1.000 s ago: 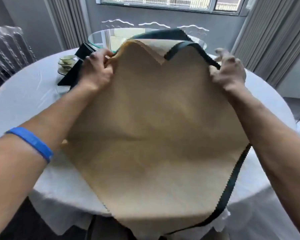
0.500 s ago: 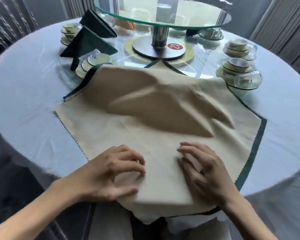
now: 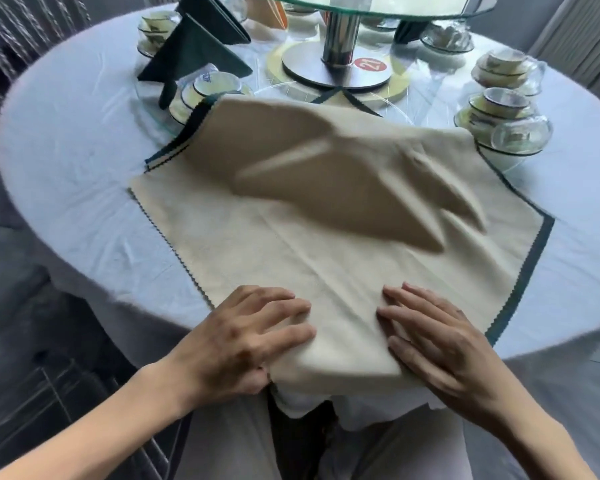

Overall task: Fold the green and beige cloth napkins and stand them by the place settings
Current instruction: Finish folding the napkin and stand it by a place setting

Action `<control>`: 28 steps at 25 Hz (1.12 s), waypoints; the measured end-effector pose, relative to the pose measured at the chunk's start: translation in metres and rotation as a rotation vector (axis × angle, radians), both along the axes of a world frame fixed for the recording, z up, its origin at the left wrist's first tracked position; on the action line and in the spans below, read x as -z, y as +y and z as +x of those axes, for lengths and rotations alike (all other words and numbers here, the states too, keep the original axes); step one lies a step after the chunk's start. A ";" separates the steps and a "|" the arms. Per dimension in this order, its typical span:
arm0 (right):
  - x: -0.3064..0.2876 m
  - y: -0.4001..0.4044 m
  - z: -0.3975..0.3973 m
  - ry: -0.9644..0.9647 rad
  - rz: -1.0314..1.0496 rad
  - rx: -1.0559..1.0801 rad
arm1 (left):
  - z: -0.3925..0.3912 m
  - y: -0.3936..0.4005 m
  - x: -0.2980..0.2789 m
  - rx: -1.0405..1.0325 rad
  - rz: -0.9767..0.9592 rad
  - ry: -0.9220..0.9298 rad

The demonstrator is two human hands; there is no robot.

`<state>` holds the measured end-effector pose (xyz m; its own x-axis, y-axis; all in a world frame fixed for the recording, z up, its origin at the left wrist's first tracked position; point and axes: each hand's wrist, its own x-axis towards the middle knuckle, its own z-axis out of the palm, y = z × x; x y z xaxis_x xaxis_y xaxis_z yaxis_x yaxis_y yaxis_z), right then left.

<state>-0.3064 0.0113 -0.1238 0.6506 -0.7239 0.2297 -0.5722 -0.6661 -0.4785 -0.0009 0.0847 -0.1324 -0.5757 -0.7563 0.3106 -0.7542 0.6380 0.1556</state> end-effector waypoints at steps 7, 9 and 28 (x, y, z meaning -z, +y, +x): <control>-0.014 -0.004 -0.022 0.231 -0.116 -0.128 | -0.003 -0.027 -0.026 -0.120 0.311 0.489; -0.017 -0.003 -0.025 0.154 -0.128 -0.081 | -0.003 -0.032 -0.039 -0.117 0.364 0.520; -0.060 -0.034 -0.022 -0.278 0.391 0.005 | 0.012 -0.037 -0.077 -0.219 0.700 0.762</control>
